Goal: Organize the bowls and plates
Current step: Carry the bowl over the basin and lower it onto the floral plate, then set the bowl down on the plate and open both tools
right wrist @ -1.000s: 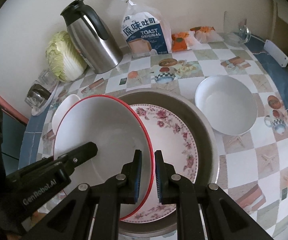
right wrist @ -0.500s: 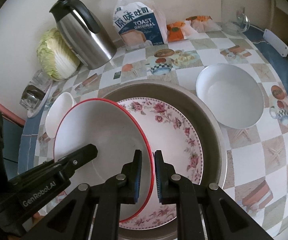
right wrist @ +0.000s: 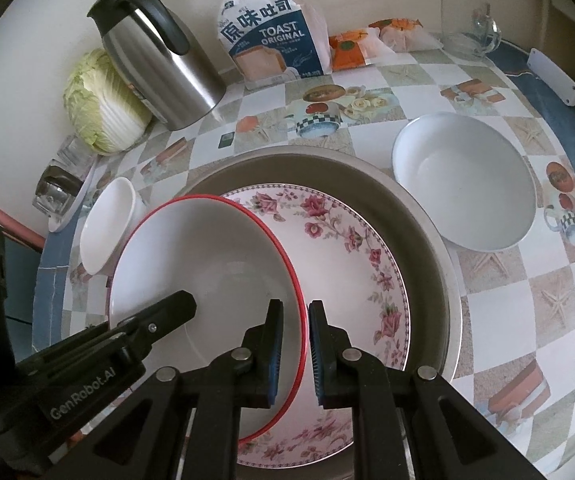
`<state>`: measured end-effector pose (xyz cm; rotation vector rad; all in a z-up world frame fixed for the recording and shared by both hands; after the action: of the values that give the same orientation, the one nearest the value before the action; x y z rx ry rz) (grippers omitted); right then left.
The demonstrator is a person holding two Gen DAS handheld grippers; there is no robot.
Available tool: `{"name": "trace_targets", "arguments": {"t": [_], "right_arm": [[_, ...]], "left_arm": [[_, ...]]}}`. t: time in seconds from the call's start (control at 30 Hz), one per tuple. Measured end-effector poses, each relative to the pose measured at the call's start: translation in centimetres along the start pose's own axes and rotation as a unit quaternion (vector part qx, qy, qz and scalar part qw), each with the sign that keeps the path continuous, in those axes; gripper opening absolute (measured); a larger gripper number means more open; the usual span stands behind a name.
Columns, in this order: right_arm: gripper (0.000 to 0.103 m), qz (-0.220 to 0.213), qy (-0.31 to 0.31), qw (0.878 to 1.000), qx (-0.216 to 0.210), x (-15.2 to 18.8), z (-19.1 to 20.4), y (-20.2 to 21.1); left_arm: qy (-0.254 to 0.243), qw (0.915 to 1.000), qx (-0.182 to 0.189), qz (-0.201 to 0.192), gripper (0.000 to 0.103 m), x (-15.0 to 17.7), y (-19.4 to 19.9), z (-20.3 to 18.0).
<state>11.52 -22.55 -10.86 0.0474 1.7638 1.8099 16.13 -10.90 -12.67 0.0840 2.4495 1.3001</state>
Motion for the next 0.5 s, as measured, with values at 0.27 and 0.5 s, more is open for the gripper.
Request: {"name": "trace_targets", "arguments": {"t": [0.27, 0.5], "right_arm": [[0.016, 0.005, -0.006, 1.000, -0.002, 0.01, -0.24, -0.34], [0.017, 0.008, -0.013, 1.000, -0.008, -0.05, -0.53, -0.49]], "left_arm": [[0.004, 1.0000, 0.002, 0.002, 0.013, 0.06, -0.33, 0.05], [0.006, 1.0000, 0.005, 0.001, 0.013, -0.06, -0.54, -0.04]]}}
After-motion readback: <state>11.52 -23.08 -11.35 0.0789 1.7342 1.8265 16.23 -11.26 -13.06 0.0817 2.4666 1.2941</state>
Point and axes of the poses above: each gripper's, at about its wrist camera, not at the fingertips, and y roughly against the way its jaws point, z to its left, x to its underside, the point moved 8 cm from there along -y, roughly the way its jaws point, and after that the axes turned 12 degrees about x, right-handed, at the moved point
